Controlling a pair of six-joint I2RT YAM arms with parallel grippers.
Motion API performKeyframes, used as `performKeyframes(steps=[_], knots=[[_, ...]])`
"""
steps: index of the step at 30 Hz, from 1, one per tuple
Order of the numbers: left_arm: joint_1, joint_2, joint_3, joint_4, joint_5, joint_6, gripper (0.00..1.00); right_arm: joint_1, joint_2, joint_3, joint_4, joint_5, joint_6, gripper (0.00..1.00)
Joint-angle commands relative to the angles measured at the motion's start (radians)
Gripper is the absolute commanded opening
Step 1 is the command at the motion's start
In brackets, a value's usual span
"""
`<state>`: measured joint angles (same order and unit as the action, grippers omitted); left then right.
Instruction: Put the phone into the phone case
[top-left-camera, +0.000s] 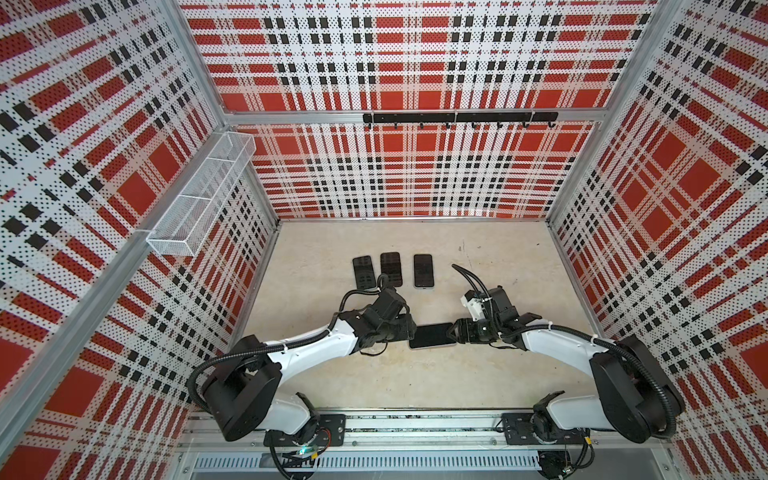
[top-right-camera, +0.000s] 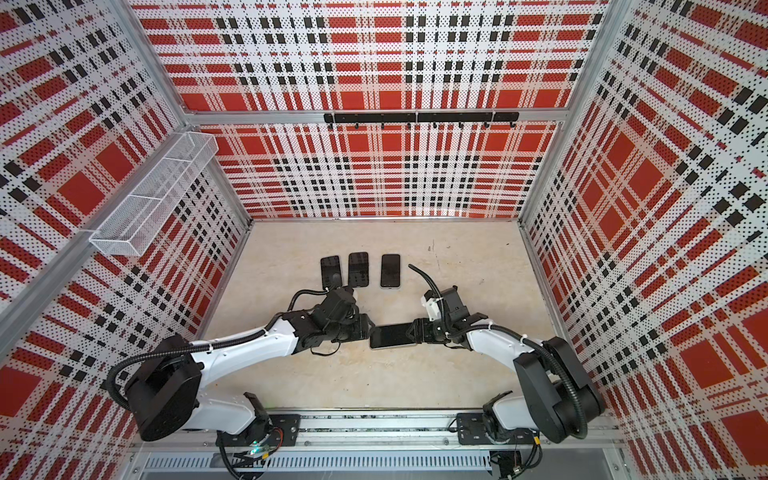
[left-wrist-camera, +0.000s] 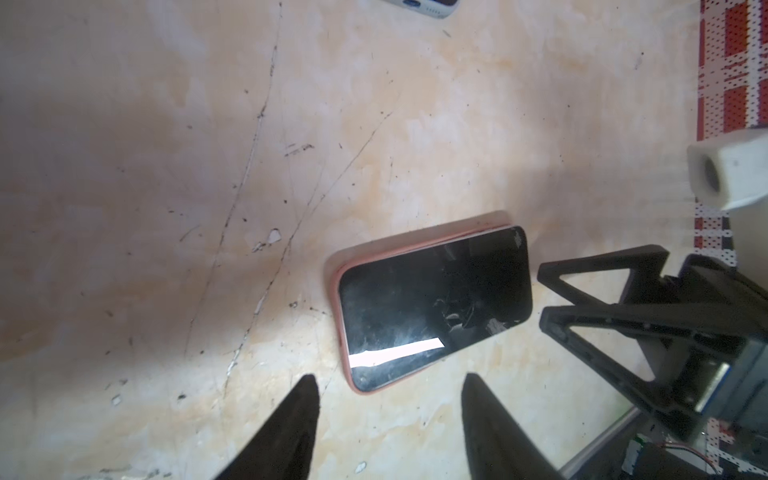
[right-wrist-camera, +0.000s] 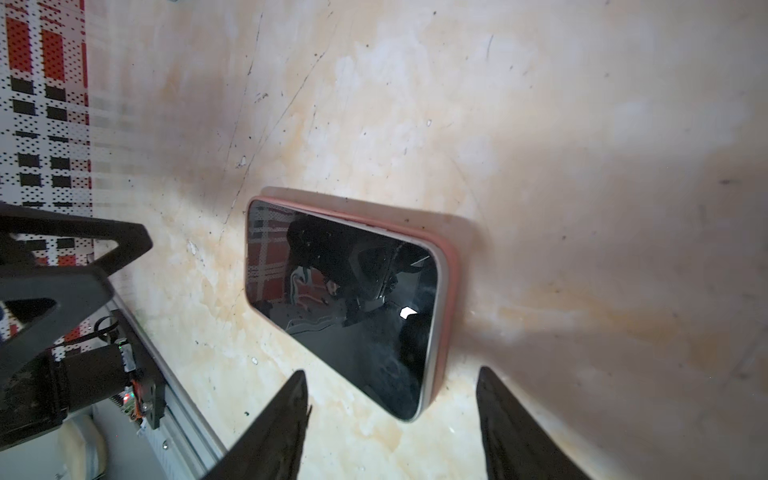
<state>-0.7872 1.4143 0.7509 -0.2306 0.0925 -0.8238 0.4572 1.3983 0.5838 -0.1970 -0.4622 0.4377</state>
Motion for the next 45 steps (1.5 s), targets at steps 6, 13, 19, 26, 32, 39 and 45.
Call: performKeyframes(steps=[6,13,19,26,32,39,45], knots=[[0.019,0.057,-0.102,0.227,0.130,-0.094,0.58,-0.005,0.114,0.029,0.078,-0.147,0.001,0.65],[0.024,0.112,-0.155,0.326,0.161,-0.120,0.55,-0.007,0.146,0.016,0.142,-0.197,0.037,0.65],[0.031,0.145,-0.203,0.407,0.181,-0.149,0.53,-0.012,0.155,-0.011,0.233,-0.272,0.067,0.65],[0.038,0.068,-0.230,0.389,0.129,-0.154,0.53,-0.015,0.153,-0.013,0.242,-0.263,0.069,0.65],[0.056,-0.075,-0.202,0.173,-0.017,-0.091,0.65,-0.015,0.151,-0.008,0.210,-0.220,0.049,0.65],[0.079,-0.050,-0.190,0.107,-0.024,-0.073,0.74,-0.014,0.159,-0.006,0.208,-0.219,0.045,0.65],[0.065,0.017,-0.190,0.208,0.023,-0.100,0.80,-0.014,0.169,-0.005,0.213,-0.229,0.043,0.65]])
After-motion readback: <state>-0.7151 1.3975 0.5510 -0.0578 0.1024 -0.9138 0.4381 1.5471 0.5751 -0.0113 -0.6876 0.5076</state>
